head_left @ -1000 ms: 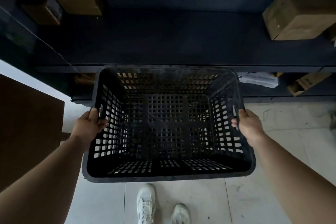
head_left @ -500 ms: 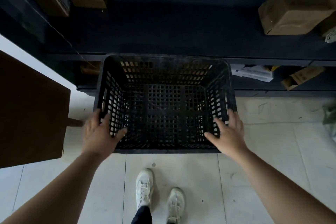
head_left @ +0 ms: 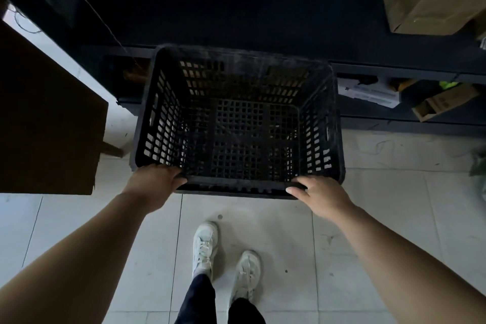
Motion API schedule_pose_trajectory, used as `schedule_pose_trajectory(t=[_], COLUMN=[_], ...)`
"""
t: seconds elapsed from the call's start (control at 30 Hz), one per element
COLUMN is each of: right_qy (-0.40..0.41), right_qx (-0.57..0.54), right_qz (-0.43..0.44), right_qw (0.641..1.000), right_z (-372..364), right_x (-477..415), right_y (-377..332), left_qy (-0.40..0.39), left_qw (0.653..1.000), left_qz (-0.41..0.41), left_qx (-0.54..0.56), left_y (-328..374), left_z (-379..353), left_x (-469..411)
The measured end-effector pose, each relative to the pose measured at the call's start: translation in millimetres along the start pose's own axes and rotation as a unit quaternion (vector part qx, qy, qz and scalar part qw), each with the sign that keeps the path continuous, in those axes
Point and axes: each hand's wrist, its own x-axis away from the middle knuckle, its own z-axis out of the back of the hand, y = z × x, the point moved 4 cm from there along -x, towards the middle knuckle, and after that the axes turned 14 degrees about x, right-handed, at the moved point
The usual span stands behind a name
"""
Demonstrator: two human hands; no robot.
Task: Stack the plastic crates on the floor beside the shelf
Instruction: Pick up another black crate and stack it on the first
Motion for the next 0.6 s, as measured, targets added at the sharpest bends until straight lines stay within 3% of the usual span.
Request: schedule_pose_trajectory(t=[0.37,0.6], right_qy=[0.055,0.069], right_qx=[0.084,0.105], right_qz=[0.006,-0.004], right_qw=[0.995,0.992], right_z=[-16,-6], right_x=[13,23], right_y=[-1,-10], left_qy=[0.015,0.068], left_qw=[0.998,0.996], left_qz=[-0.005,-0.028], left_qx=[-0.066,-0.053], left_y=[12,12], left_z=[-14,-4], left_x=[23,32])
